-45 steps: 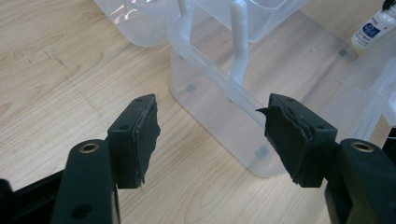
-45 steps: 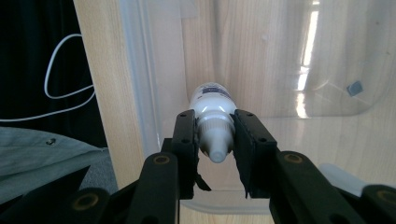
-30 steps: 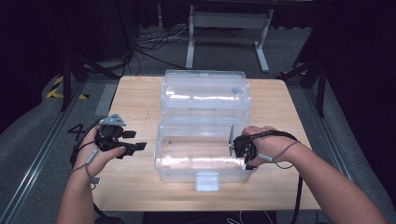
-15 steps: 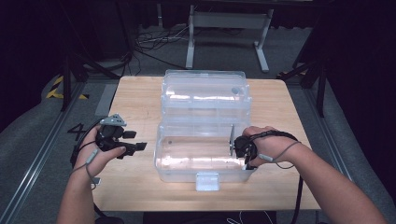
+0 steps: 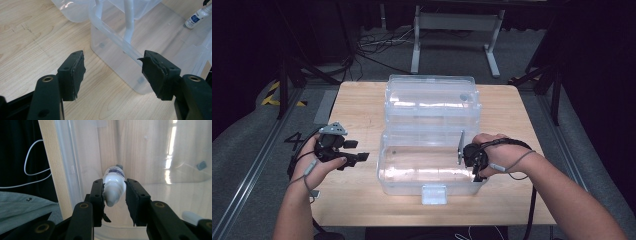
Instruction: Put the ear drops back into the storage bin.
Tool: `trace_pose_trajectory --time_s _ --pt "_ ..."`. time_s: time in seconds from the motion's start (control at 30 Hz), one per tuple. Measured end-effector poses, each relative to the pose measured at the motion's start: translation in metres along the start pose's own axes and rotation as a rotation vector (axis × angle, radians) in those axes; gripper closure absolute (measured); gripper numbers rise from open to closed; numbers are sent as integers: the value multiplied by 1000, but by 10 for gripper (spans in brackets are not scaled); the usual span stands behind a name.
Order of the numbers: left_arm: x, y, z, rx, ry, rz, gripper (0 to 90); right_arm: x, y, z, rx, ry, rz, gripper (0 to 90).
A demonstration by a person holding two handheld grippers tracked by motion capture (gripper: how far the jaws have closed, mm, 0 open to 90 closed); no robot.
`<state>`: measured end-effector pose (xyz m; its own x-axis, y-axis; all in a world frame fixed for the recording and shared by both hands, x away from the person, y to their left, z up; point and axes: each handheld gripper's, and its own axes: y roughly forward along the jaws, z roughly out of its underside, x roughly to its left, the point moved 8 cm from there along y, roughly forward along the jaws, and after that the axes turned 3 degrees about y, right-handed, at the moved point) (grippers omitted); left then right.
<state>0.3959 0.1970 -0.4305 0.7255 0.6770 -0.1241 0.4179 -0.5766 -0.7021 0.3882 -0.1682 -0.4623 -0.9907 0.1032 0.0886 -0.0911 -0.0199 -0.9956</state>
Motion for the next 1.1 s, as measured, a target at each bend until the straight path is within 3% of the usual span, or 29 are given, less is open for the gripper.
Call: trace_pose_trajectory --time_s 0.23,0.43,0.57,0.7,0.97,1.03,1.1 --pt "0 0 -1 -3 3 0 352 1 -22 -3 -68 0 46 677" --pt "0 1 -4 -4 10 3 352 11 -41 -7 -125 3 60 661" --pt "0 2 -7 -11 18 3 353 19 -45 -12 -175 11 39 639" --pt "0 1 -12 -36 18 -7 355 30 -38 -17 -209 12 18 621" --pt "0 -3 -23 -108 50 -29 369 33 -11 -24 -201 -9 11 635" --pt "-1 -5 -26 -131 40 -21 365 34 -3 -26 -192 -9 8 653" --pt "-1 -6 -29 -152 -14 -1 356 34 4 -28 -193 -26 16 677"
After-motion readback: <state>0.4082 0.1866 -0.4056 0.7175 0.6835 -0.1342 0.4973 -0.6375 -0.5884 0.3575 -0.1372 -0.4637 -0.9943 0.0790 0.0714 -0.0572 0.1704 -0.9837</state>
